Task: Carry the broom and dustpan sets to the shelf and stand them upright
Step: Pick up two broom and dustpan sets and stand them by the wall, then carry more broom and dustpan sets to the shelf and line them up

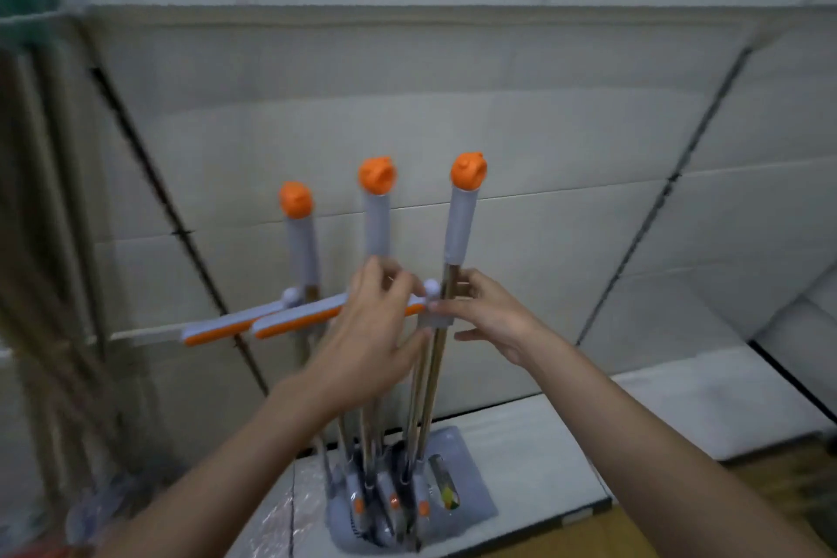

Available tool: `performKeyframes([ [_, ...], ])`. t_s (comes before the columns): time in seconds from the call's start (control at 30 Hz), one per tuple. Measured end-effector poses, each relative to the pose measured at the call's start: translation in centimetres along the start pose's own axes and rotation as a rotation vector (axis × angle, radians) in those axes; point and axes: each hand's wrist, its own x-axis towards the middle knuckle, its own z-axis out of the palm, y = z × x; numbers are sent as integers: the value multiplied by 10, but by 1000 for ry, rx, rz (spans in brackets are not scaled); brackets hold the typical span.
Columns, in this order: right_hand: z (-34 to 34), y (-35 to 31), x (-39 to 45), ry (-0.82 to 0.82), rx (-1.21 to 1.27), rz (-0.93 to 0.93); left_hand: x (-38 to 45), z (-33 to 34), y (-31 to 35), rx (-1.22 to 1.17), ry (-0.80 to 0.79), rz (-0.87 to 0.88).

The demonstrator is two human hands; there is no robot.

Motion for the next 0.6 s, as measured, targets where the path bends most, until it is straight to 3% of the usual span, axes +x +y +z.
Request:
performKeyframes([
  [0.27, -202, 82, -139, 461, 200, 54, 85, 151, 174, -213, -428, 331],
  [0.6, -407, 207, -385, 1101, 383, 103, 101, 296, 466, -315, -696, 705],
])
